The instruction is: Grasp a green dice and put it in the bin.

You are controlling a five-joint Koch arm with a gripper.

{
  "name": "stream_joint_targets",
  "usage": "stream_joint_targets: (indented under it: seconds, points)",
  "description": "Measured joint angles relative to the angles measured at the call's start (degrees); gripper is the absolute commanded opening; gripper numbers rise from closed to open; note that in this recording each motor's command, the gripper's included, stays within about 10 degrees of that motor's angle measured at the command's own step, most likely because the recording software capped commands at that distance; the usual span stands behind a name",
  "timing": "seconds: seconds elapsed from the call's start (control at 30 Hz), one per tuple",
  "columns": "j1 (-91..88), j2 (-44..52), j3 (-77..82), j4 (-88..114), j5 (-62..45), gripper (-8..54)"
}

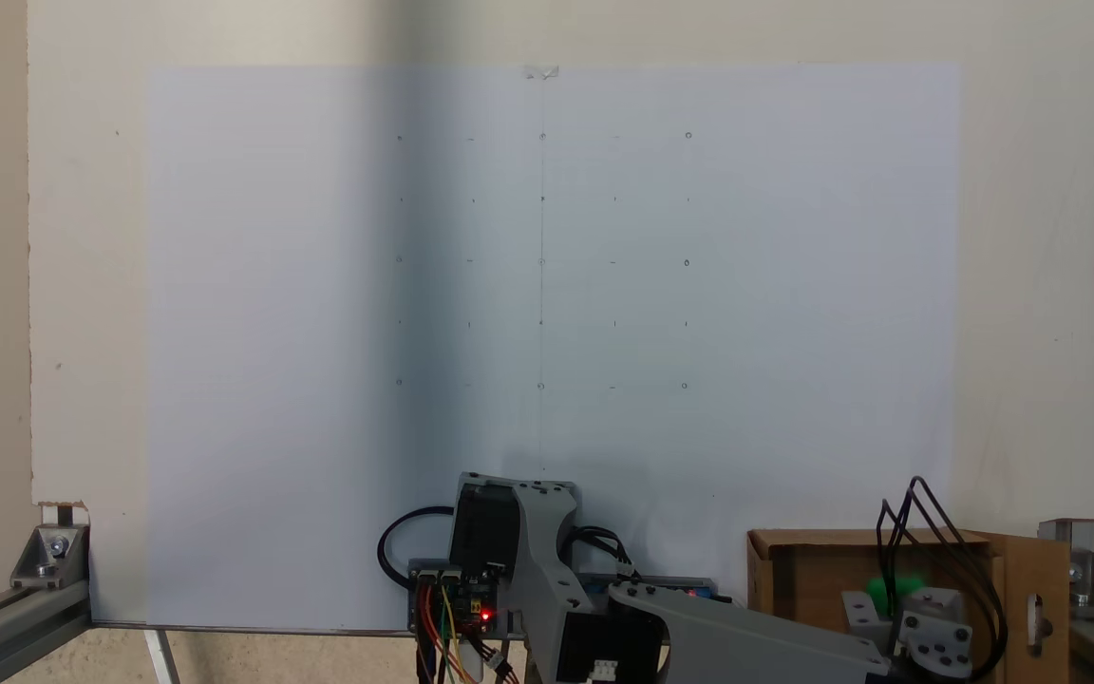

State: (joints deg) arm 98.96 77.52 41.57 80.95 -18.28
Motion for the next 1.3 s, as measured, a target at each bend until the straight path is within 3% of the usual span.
stream_joint_targets:
  seconds: [0.2, 0.57, 0.87, 1.3]
  points:
    - [0.18, 0.00, 0.00, 0.09, 0.09, 42.6]
    - [-5.71, 3.52, -0.09, 0.09, 3.87, 43.4]
    - [-27.25, 9.14, 0.00, -1.41, 14.77, 44.3]
    - [-65.48, 9.14, 0.00, -9.93, 15.29, 44.5]
